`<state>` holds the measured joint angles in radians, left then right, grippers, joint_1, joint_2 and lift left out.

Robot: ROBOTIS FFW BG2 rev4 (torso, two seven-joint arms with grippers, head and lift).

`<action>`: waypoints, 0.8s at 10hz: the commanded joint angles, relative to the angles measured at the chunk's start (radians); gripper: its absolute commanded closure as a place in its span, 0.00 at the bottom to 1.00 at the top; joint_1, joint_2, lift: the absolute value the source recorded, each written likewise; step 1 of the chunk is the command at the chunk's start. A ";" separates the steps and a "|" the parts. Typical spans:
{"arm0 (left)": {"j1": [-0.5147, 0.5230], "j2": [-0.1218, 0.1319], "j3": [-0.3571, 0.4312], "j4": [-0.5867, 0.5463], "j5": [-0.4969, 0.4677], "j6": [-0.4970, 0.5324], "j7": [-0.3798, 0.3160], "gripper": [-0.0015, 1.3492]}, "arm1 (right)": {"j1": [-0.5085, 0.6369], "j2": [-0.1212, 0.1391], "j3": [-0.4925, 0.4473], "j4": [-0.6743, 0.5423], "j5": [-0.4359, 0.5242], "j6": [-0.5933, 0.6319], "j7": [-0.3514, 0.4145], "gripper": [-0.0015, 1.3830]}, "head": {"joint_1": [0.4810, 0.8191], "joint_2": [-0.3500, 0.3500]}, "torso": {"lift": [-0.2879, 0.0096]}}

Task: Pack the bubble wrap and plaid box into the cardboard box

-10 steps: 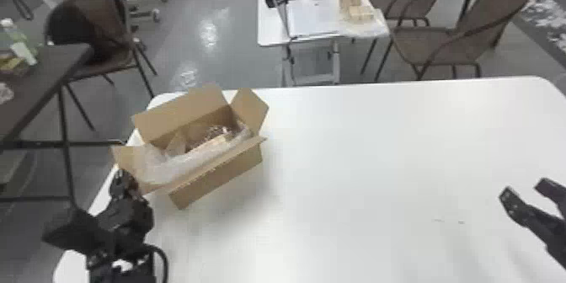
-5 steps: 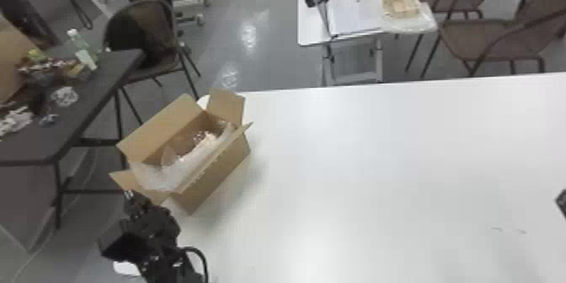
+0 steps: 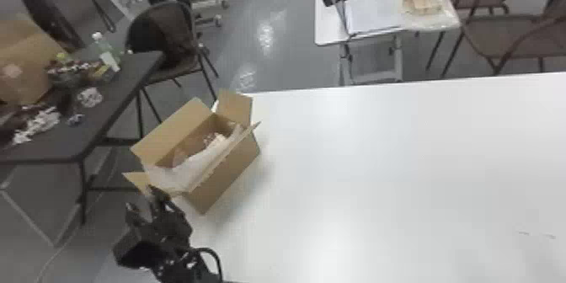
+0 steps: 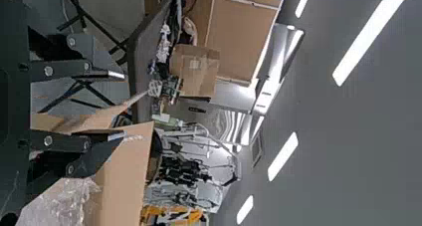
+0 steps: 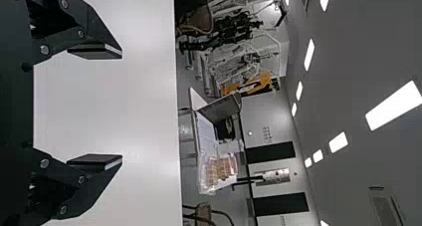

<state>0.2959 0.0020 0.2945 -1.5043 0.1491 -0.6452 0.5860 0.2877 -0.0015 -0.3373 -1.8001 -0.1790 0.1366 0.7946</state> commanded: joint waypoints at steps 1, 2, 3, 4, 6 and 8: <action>0.069 0.010 -0.055 -0.076 -0.019 -0.044 0.000 0.12 | 0.011 0.002 0.000 0.002 0.004 -0.009 0.000 0.37 | 0.63 0.99 | 0.56; 0.117 0.018 -0.098 -0.134 -0.042 -0.056 -0.009 0.12 | 0.019 0.002 -0.002 0.005 0.006 -0.028 0.000 0.37 | 0.63 0.96 | 0.56; 0.155 0.041 -0.160 -0.172 -0.043 -0.071 -0.035 0.13 | 0.030 0.002 -0.005 0.007 0.018 -0.074 -0.003 0.37 | 0.63 0.94 | 0.56; 0.193 0.075 -0.239 -0.214 -0.052 -0.060 -0.037 0.12 | 0.048 0.002 -0.005 0.008 0.032 -0.137 -0.015 0.36 | 0.63 0.88 | 0.56; 0.258 0.124 -0.324 -0.252 -0.097 -0.028 -0.038 0.12 | 0.097 0.002 -0.003 0.025 0.047 -0.210 -0.051 0.36 | 0.63 0.72 | 0.56; 0.327 0.161 -0.344 -0.249 -0.098 0.013 -0.144 0.13 | 0.136 0.002 0.006 0.035 0.078 -0.262 -0.089 0.36 | 0.63 0.65 | 0.56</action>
<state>0.6003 0.1506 -0.0451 -1.7532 0.0540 -0.6478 0.4534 0.4099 -0.0015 -0.3343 -1.7660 -0.1168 -0.1097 0.7088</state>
